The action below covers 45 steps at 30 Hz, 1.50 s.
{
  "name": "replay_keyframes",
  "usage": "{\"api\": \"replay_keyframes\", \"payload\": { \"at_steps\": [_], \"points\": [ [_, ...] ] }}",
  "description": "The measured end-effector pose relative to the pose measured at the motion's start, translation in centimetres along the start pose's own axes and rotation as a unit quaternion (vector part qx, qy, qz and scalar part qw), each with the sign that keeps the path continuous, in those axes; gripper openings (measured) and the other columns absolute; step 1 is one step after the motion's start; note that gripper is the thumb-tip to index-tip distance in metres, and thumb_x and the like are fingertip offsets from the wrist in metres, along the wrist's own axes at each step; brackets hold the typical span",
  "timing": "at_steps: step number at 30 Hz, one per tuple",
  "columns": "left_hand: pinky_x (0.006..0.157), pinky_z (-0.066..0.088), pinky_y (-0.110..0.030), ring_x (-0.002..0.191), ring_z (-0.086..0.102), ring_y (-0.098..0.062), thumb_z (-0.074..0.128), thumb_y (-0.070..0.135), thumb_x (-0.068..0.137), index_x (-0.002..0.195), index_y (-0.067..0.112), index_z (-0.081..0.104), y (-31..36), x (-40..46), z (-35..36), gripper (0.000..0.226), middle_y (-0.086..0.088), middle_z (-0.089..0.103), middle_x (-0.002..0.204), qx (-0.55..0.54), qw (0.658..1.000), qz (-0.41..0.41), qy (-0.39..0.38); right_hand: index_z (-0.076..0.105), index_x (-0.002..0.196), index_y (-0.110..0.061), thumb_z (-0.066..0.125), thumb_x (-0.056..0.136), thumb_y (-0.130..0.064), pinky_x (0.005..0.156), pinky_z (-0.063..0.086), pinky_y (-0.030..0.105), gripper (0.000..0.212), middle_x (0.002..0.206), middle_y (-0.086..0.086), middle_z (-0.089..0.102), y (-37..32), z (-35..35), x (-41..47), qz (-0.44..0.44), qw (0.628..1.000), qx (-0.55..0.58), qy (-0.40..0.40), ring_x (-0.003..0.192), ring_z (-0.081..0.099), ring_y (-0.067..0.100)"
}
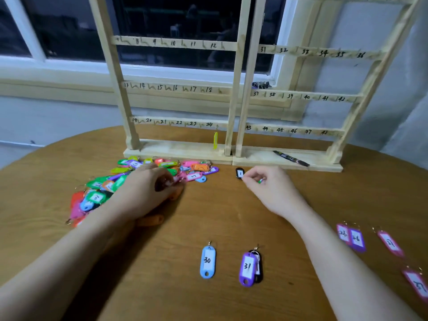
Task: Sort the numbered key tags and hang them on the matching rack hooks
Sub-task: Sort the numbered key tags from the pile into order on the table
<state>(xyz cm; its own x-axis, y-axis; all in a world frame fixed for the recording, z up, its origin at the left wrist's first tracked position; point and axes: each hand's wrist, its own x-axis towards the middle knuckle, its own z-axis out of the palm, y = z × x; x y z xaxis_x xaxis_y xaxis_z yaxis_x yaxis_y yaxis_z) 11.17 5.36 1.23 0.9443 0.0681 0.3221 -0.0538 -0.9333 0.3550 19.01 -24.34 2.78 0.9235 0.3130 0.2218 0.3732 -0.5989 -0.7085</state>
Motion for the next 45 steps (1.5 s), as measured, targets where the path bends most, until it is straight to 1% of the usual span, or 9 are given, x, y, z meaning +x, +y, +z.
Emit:
{"api": "replay_keyframes", "payload": {
  "at_steps": [5,11,14,21,25,32,36,41,45],
  "points": [
    [0.082,0.047,-0.035,0.092,0.059,-0.023,0.074,0.036,0.089,0.102,0.020,0.074,-0.7,-0.2,0.7,0.021,0.000,0.065,0.096,-0.009,0.999,0.010,0.046,0.075,0.102,-0.026,0.066,0.096,-0.027,0.053,0.034,0.012,0.011,0.093,-0.004,0.067,-2.7,2.9,1.1,-0.026,0.991,-0.065,-0.115,0.066,0.054,-0.004],
    [0.088,0.040,-0.042,0.102,0.060,-0.029,0.057,0.029,0.099,0.102,0.021,0.072,-0.9,0.2,0.6,0.017,-0.001,0.067,0.105,0.060,0.996,0.021,0.061,0.071,0.117,-0.032,0.065,0.095,-0.033,0.073,0.049,0.035,0.022,0.090,-0.006,0.063,-5.5,5.7,3.8,-0.052,0.982,-0.139,-0.114,0.082,0.060,0.015],
    [0.087,0.040,-0.041,0.098,0.061,-0.030,0.053,0.023,0.098,0.099,0.021,0.072,-1.3,0.1,0.3,0.018,-0.002,0.069,0.101,0.070,0.995,0.018,0.075,0.068,0.127,-0.034,0.064,0.096,-0.039,0.080,0.051,0.040,0.031,0.109,-0.003,0.064,-6.4,7.1,4.8,-0.085,0.965,-0.219,-0.117,0.099,0.062,0.024],
    [0.070,0.033,-0.038,0.080,0.057,-0.032,0.051,0.023,0.098,0.088,0.014,0.057,-0.5,-0.3,-0.6,0.015,-0.005,0.066,0.081,-0.002,0.996,-0.014,0.093,0.071,0.101,-0.032,0.067,0.094,-0.042,0.074,0.051,0.038,0.013,0.086,-0.012,0.056,-6.2,8.3,5.4,-0.094,0.968,-0.216,-0.087,0.084,0.056,0.016],
    [0.061,0.045,-0.043,0.074,0.056,-0.031,0.048,0.029,0.100,0.092,0.020,0.053,-0.1,-0.5,-0.7,0.013,-0.003,0.064,0.076,-0.064,0.992,-0.045,0.096,0.068,0.078,-0.028,0.075,0.089,-0.033,0.076,0.053,0.038,0.014,0.084,-0.010,0.063,-5.5,8.2,5.6,-0.060,0.979,-0.168,-0.093,0.082,0.058,0.011],
    [0.062,0.044,-0.020,0.068,0.063,-0.006,0.070,0.028,0.094,0.095,0.023,0.077,0.2,-0.5,-1.0,0.009,0.009,0.069,0.070,-0.188,0.973,-0.063,0.121,0.068,0.100,-0.030,0.074,0.090,-0.035,0.078,0.054,0.040,0.013,0.085,-0.006,0.060,-4.9,7.7,5.3,-0.059,0.983,-0.160,-0.072,0.080,0.058,0.012],
    [0.072,0.044,-0.005,0.086,0.065,0.007,0.072,0.024,0.092,0.101,0.022,0.079,0.8,-0.8,-1.3,0.012,0.016,0.074,0.086,-0.254,0.960,-0.051,0.103,0.069,0.096,-0.032,0.070,0.092,-0.039,0.078,0.056,0.040,0.009,0.086,-0.009,0.063,-4.7,7.8,5.2,-0.051,0.979,-0.178,-0.086,0.082,0.059,0.011],
    [0.082,0.057,-0.033,0.083,0.070,-0.006,0.072,0.020,0.092,0.100,0.026,0.075,0.9,-0.9,-1.2,0.010,0.008,0.075,0.087,-0.324,0.940,-0.082,0.068,0.070,0.092,-0.031,0.067,0.095,-0.035,0.077,0.054,0.038,0.006,0.089,-0.010,0.062,-4.7,7.5,4.6,-0.057,0.980,-0.170,-0.081,0.081,0.056,0.006],
    [0.067,0.059,-0.056,0.076,0.069,-0.025,0.070,0.018,0.093,0.110,0.036,0.062,0.8,-0.8,-1.3,0.025,0.001,0.072,0.085,-0.376,0.920,-0.097,0.049,0.071,0.087,-0.033,0.064,0.097,-0.033,0.072,0.051,0.037,0.012,0.077,-0.007,0.062,-4.6,6.5,3.8,-0.077,0.986,-0.143,-0.043,0.076,0.057,0.013]
  ]
}}
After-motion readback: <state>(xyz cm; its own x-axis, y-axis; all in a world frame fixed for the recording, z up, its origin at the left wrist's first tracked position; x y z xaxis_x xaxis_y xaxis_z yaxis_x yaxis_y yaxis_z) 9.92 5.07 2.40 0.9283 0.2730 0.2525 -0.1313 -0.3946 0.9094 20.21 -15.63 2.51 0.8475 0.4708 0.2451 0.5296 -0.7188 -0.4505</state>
